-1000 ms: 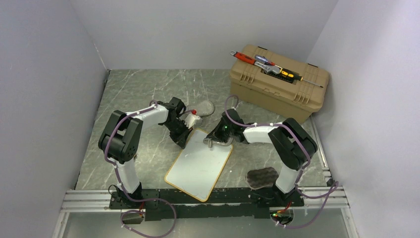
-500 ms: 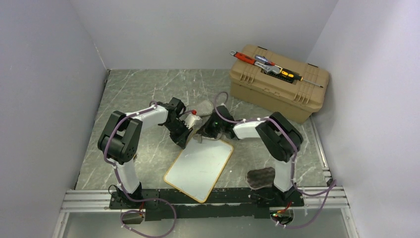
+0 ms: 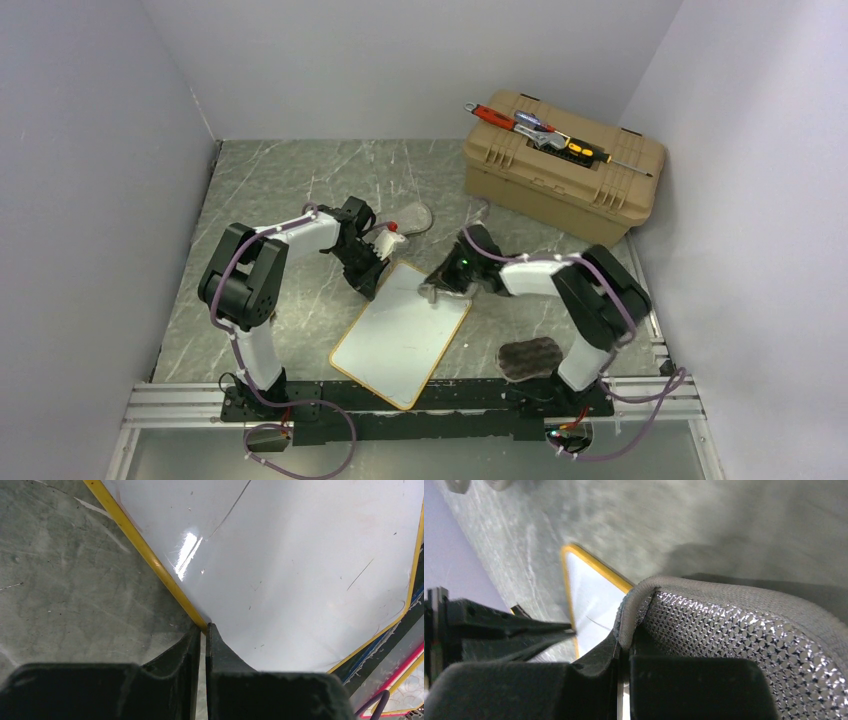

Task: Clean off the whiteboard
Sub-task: Erase the whiteboard at the center of the board.

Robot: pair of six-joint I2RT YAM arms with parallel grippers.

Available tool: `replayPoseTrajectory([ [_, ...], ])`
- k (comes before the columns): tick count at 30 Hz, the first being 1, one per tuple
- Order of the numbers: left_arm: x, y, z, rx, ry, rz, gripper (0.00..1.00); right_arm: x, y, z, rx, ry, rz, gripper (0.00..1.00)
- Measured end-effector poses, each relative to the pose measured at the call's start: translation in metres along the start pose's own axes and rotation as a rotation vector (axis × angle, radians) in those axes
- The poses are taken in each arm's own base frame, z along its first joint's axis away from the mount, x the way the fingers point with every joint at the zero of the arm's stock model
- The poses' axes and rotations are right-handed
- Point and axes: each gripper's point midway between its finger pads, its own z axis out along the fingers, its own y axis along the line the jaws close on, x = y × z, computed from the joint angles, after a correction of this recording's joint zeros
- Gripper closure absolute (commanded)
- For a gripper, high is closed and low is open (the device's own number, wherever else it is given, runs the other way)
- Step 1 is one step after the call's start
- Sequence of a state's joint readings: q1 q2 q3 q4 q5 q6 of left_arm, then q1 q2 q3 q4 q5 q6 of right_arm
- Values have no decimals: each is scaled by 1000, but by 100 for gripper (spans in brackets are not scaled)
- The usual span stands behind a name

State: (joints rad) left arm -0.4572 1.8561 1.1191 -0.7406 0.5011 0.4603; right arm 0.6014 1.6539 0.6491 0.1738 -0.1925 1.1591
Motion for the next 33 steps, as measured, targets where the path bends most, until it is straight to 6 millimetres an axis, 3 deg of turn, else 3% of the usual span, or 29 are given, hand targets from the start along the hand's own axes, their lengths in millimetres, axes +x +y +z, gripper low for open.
replayPoseTrajectory([
  [4,0,0,0,0,0,2,96,2,54,42,-53,49,-68,100],
  [6,0,0,0,0,1,2,96,8,72,57,-72,67,-101,100],
  [8,0,0,0,1,1,2,97,17,76,62,-82,72,-125,100],
  [11,0,0,0,1,2,2,96,23,54,48,-85,64,-125,100],
  [16,0,0,0,1,3,6,96,22,-10,-18,-48,44,-81,100],
  [18,0,0,0,3,4,5,96,19,-28,-33,-24,25,-68,100],
  [22,0,0,0,5,7,3,96,21,-35,-32,-2,42,-78,100],
  [25,0,0,0,8,11,1,96,26,-14,-12,-15,89,-105,100],
  [29,-1,0,-1,9,13,1,96,31,42,32,-96,159,-152,100],
  [31,-1,-1,-1,10,14,0,96,30,57,44,-125,173,-155,100],
  [33,-1,0,-1,11,17,-1,96,30,59,46,-133,180,-150,100],
])
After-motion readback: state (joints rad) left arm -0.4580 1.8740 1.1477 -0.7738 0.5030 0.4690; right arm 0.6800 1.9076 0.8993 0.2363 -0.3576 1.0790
